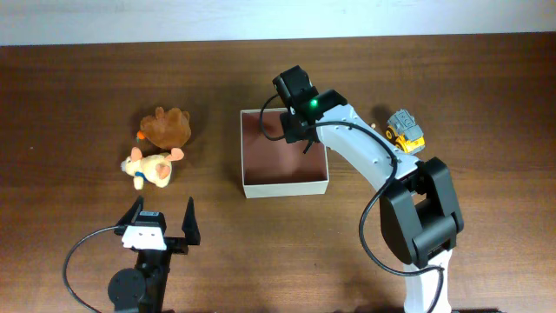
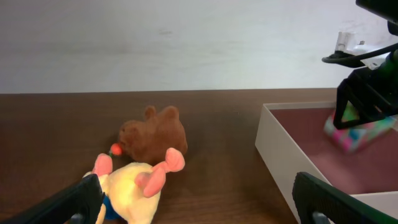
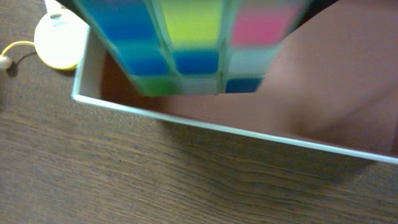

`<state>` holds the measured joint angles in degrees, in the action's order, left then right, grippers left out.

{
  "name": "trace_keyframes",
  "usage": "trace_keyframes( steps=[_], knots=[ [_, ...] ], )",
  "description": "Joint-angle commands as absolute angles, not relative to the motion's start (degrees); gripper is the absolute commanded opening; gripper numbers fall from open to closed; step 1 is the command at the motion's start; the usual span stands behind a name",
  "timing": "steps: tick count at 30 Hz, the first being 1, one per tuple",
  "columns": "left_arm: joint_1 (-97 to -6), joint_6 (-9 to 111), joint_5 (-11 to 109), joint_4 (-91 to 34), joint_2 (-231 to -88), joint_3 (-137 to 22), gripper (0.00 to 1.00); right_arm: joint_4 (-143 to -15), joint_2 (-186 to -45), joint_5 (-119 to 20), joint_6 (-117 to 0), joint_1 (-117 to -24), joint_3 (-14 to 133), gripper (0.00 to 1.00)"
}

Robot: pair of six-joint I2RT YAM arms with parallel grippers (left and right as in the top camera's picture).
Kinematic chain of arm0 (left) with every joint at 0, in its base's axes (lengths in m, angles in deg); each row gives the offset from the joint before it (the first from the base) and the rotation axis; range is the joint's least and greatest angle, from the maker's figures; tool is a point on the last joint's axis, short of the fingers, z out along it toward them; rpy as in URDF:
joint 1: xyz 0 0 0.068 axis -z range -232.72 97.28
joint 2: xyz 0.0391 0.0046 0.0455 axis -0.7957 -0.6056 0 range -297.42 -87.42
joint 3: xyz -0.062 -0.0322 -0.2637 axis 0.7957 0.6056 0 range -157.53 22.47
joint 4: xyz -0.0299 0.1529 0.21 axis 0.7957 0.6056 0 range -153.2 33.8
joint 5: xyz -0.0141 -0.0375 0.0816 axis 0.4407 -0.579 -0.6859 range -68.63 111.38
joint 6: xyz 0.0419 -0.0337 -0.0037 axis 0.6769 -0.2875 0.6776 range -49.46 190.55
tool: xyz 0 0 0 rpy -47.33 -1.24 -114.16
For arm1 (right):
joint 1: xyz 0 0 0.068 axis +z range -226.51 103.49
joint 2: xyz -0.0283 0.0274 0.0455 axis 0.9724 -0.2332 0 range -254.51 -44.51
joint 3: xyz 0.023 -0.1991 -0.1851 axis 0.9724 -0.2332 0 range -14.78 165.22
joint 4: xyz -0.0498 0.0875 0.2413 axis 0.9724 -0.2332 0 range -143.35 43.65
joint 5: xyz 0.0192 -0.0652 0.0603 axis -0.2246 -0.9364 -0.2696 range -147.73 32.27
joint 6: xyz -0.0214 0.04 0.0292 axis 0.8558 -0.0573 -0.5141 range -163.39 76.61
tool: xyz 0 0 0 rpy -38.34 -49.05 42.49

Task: Pack container
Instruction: 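Lift the cube with the right gripper and carry it into the box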

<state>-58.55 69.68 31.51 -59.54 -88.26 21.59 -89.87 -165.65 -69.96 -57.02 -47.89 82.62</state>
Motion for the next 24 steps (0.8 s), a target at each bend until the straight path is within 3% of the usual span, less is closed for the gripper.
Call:
trace_keyframes(
  steps=[1,9,11,13,16,24],
  knots=[
    [-58.9,70.2,32.1,-59.5,-87.7,21.9,0.99,-89.2,-165.8,-71.3,-57.6,-48.2,83.8,0.64],
    [-58.9,70.2,32.1,-59.5,-87.7,21.9,0.99,-88.9,-165.1,-64.1,-56.3,-48.0,84.2,0.68],
    [-58.9,70.2,32.1,-59.5,-87.7,21.9,0.99,-89.0,-165.1,-60.3,-55.4,-47.9,84.7,0.59],
    [-58.9,70.2,32.1,-59.5,-87.7,21.9,0.99,-89.0,-165.1,-57.0,-54.8,-47.5,84.7,0.39],
    [-58.9,70.2,32.1,-59.5,-87.7,21.9,0.99,-89.0,-165.1,-54.9,-53.0,-46.3,84.7,0.27],
    [-58.9,70.2,32.1,-59.5,-87.7,21.9,0.99,-88.2,-166.7,-55.8,-51.8,-43.8,83.7,0.25]
  ],
)
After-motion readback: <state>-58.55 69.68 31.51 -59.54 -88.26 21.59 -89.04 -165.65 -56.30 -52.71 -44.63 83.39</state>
